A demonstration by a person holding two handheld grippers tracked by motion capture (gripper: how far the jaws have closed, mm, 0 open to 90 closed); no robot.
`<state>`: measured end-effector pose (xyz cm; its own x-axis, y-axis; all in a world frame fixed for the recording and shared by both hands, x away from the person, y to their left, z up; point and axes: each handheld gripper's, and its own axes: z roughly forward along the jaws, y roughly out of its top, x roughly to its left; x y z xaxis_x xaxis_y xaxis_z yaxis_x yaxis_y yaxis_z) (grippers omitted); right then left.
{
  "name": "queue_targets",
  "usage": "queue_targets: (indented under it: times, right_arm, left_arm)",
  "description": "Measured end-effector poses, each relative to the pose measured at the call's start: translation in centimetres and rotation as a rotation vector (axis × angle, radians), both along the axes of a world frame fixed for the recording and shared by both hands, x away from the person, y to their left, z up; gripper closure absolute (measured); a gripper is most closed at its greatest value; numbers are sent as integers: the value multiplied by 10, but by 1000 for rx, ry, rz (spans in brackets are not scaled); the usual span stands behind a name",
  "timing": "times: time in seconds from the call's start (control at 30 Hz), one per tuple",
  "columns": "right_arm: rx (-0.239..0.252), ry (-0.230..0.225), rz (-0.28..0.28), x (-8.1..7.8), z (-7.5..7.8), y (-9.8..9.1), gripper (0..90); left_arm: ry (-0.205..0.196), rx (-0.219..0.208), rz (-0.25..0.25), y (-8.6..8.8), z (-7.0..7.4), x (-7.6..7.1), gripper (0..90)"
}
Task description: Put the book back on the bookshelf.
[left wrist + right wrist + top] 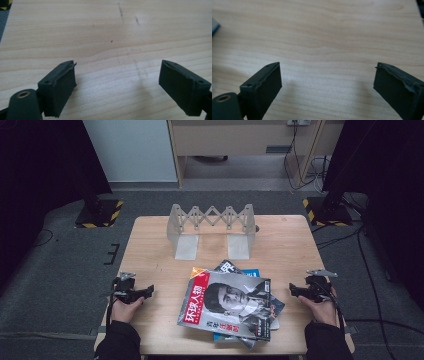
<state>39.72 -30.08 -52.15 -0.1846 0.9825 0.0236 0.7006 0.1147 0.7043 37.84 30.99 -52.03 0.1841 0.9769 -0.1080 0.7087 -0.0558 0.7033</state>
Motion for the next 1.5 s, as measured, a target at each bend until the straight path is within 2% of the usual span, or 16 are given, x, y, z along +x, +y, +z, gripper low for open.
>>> queue_targets:
  times: [0.07, 0.1, 0.13, 0.2, 0.27, 0.37, 0.43, 0.47, 0.53, 0.63, 0.8, 0.9, 0.97, 1.1, 1.23, 1.5]
  right_arm:
    - [12, -4, -4, -1, 4, 0, 87]
    - [35, -1, -13, -1, 7, 0, 84]
    - [79, -14, -18, -3, 14, 1, 91]
    - [87, -22, -19, -4, 18, 3, 93]
    - [116, -40, -10, -6, 25, 6, 97]
    - [118, -48, 0, -7, 29, 10, 97]
    - [114, -59, 13, -8, 32, 13, 107]
    - [128, -64, 23, -8, 36, 16, 108]
    - [139, -64, 23, -9, 38, 18, 106]
    - [138, -91, 42, -11, 44, 21, 105]
    - [127, -103, 53, -14, 51, 25, 98]
    - [151, -114, 53, -17, 56, 27, 94]
    - [149, -116, 54, -19, 57, 29, 94]
    - [128, -121, 81, -22, 61, 36, 89]
    - [144, -131, 104, -24, 66, 44, 89]
    - [152, -147, 168, -30, 73, 63, 84]
  left_arm:
    - [-5, -14, 2, -1, 2, -1, 142]
    - [-7, -27, 2, -1, 4, -2, 147]
    - [-20, -34, 2, -4, 9, -4, 160]
    - [-27, -36, 0, -5, 11, -5, 162]
    - [-36, -51, -9, -8, 15, -7, 171]
    - [-66, -44, -32, -13, 21, -11, 175]
    - [-84, -56, -43, -16, 25, -13, 176]
    - [-101, -61, -50, -20, 29, -15, 178]
    - [-108, -62, -59, -21, 31, -16, 182]
    - [-124, -64, -70, -25, 35, -18, 197]
    - [-133, -85, -90, -31, 40, -25, 206]
    - [-148, -103, -107, -34, 45, -28, 217]
    - [-160, -117, -121, -38, 47, -31, 220]
    - [-167, -128, -149, -45, 49, -35, 228]
    - [-179, -139, -168, -51, 52, -38, 237]
    - [-177, -162, -205, -59, 56, -46, 267]
